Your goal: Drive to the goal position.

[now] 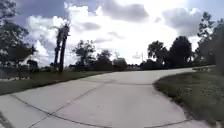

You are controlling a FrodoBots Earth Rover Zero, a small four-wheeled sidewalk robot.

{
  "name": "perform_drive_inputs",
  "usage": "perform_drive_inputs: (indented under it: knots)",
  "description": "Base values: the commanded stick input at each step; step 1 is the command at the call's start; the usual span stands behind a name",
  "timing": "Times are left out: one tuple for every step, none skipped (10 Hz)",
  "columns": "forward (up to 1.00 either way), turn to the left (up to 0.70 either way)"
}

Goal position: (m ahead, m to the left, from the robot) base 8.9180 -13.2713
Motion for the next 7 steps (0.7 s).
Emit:
perform_drive_inputs:
  knots:
    - [1.0, 0.0]
    - [1.0, 0.0]
    - [1.0, 0.0]
    - [1.0, 0.0]
    - [1.0, 0.0]
    - [1.0, -0.27]
    - [1.0, -0.27]
